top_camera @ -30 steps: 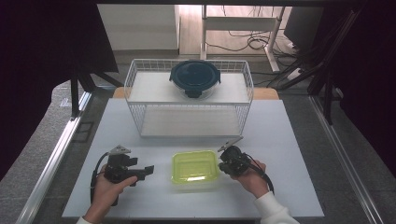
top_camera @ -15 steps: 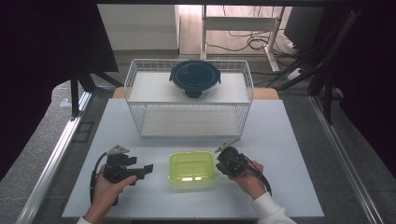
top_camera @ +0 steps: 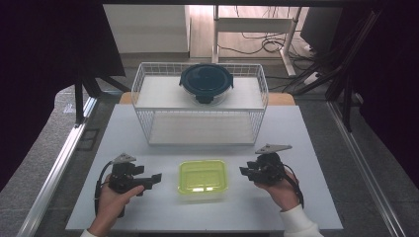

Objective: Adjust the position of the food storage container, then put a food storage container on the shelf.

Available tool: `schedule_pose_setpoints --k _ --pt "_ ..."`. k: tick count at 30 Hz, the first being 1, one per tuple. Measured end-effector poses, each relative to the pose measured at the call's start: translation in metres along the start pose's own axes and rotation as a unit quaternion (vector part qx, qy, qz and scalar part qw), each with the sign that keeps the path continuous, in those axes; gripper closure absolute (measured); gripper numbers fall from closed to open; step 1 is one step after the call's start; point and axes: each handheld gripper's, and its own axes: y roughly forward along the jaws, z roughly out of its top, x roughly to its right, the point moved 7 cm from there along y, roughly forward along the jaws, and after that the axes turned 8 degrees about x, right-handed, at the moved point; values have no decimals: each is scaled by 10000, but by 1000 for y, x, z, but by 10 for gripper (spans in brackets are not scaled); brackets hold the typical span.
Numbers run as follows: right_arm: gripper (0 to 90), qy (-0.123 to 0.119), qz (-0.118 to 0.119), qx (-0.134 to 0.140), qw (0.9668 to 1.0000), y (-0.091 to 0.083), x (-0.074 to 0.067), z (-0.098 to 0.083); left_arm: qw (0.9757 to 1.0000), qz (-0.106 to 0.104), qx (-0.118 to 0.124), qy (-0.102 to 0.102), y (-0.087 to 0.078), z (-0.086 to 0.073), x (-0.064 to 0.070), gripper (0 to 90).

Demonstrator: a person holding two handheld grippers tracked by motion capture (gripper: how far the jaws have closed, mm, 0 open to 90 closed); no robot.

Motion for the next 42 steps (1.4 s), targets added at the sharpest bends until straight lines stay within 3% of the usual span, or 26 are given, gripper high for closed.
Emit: schedule_pose_setpoints --k 3,7,16,23,27,33,42 --pt "360 315 76 218 9992 0 1 3 10000 -17 -8 -6 0 0 1 177" --pt "312 542 296 337 9975 -2 0 5 10000 -30 2 -2 -1 1 0 177" --pt "301 775 645 405 9941 0 -6 4 9998 -160 15 -84 -2 2 3 196" --pt "303 780 637 377 9942 3 -5 2 9998 -139 2 -124 -2 1 1 195" --pt "316 908 743 379 9924 4 -8 2 9998 -169 29 -137 -1 3 4 192" --pt "330 1001 824 328 9910 7 -10 0 9985 -427 38 -334 4 7 14 190" --pt "342 1017 976 132 9899 19 -19 -6 9960 -715 -176 -507 20 7 27 233"
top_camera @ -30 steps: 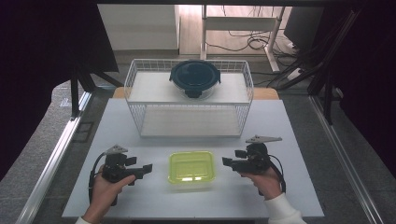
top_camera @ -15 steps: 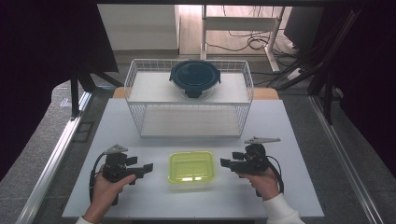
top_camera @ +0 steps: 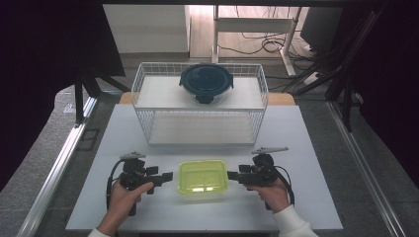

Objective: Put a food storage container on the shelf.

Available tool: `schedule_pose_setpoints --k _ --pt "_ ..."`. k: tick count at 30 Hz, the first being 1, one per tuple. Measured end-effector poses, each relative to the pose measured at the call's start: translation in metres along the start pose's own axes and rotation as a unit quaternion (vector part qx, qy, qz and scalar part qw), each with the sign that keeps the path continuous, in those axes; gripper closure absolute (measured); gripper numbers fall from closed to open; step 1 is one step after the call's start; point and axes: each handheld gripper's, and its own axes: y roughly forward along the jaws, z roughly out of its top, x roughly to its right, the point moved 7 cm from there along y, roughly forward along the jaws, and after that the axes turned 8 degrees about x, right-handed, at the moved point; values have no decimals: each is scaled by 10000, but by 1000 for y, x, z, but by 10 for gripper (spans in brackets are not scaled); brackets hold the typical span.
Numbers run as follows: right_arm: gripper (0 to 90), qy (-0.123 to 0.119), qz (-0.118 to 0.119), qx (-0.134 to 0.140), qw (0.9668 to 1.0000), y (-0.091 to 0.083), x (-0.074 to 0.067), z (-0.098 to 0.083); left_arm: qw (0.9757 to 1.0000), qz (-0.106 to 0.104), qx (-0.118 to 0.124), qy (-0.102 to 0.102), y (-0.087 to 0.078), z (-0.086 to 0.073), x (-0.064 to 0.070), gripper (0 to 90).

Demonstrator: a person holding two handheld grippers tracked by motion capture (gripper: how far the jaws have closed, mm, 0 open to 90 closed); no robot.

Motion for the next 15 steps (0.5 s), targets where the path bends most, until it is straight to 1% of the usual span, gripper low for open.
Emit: schedule_pose_setpoints --k 2,4,7,12,14,15 --pt "346 28 15 -39 10000 3 0 -2 9999 -49 -21 -111 5 -1 1 237" --pt "350 105 67 -66 9999 5 0 -3 9997 -100 -63 -201 9 -1 1 246" --pt "356 177 91 -117 9997 12 1 -4 9990 -236 -143 -349 16 1 5 263" --pt "365 271 140 -206 9993 24 1 -7 9985 -237 -224 -450 26 2 5 284" --pt "365 341 172 -241 9990 27 0 -7 9979 -231 -245 -554 29 1 3 291" --pt "367 344 175 -261 9989 29 1 -8 9975 -268 -237 -607 31 0 3 297"
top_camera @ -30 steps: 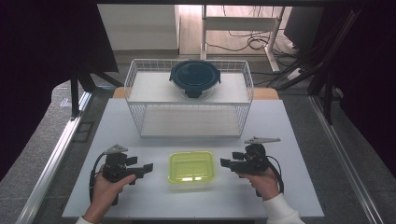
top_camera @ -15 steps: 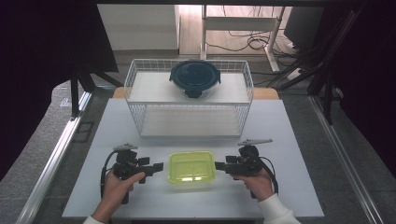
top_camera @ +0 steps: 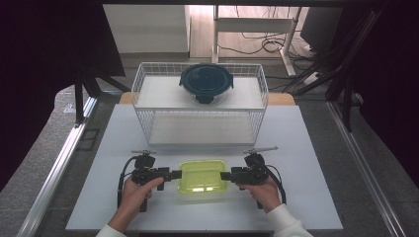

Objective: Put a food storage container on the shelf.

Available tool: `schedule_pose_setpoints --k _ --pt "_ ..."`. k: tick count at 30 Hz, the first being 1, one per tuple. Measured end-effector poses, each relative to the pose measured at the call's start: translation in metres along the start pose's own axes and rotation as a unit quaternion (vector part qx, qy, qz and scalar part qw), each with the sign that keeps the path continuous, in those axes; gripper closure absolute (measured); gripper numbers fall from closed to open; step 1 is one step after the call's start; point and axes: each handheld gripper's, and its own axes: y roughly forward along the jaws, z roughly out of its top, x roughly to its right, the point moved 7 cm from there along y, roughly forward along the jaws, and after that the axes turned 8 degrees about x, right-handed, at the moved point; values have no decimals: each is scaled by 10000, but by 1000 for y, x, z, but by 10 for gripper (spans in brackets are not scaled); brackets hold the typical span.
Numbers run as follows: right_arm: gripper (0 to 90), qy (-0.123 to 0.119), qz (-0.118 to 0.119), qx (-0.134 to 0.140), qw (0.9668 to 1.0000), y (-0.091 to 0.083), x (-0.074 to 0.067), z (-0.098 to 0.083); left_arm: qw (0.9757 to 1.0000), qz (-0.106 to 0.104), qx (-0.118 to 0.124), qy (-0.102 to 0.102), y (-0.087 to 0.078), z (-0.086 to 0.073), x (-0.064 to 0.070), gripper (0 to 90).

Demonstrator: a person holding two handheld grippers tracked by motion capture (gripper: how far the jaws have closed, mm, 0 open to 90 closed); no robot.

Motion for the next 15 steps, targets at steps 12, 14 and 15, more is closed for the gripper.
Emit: schedule_pose_setpoints --k 12,14,15 --pt "475 409 200 -61 9989 6 2 -6 9987 -329 -144 -358 10 -7 -2 426" --pt "495 474 243 -89 9985 7 2 -7 9985 -376 -186 -347 11 -9 -1 463" --pt "508 495 250 -92 9984 8 3 -8 9983 -418 -219 -349 12 -10 0 492"
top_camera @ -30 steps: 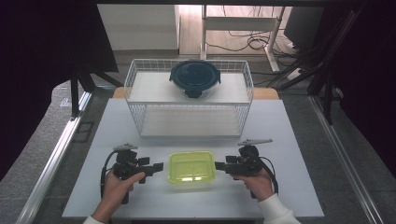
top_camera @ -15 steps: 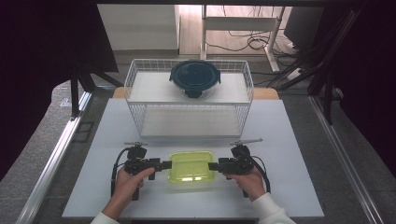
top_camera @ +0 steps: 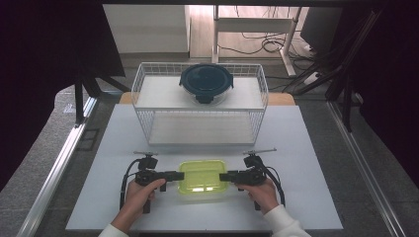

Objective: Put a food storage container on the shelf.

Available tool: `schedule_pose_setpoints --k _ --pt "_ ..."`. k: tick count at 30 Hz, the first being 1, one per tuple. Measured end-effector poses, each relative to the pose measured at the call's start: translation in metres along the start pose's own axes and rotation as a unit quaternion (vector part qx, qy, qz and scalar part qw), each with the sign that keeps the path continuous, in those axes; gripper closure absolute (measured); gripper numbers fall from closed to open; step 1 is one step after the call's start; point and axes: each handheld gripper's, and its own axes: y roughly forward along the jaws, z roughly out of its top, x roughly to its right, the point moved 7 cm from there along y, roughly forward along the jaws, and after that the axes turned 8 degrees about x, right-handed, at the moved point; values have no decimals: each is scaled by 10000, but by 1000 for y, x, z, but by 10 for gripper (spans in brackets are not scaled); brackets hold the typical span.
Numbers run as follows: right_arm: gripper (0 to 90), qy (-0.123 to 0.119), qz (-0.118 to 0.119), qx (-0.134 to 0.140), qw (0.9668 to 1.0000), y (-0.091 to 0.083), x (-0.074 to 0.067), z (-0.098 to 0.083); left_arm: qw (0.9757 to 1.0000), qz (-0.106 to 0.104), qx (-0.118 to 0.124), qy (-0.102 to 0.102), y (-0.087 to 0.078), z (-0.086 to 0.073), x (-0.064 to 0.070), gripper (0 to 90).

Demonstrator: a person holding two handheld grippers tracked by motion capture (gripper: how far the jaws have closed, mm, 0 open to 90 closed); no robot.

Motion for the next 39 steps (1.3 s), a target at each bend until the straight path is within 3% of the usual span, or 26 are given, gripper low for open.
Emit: schedule_pose_setpoints --k 6,12,17,28,39 --pt "596 174 136 48 9997 -2 0 0 9996 -206 -159 -91 6 -6 3 575" --pt "705 400 174 27 9990 -2 3 -4 9999 -122 -63 -82 7 -6 4 666" --pt "755 540 341 112 9979 -8 1 -2 9996 -242 100 -131 1 -2 5 751" --pt "780 276 347 265 9987 -18 -11 3 9990 -371 230 44 -10 2 15 761" --pt "783 -56 430 465 9980 -27 -28 12 9973 -363 436 472 -30 12 33 757"
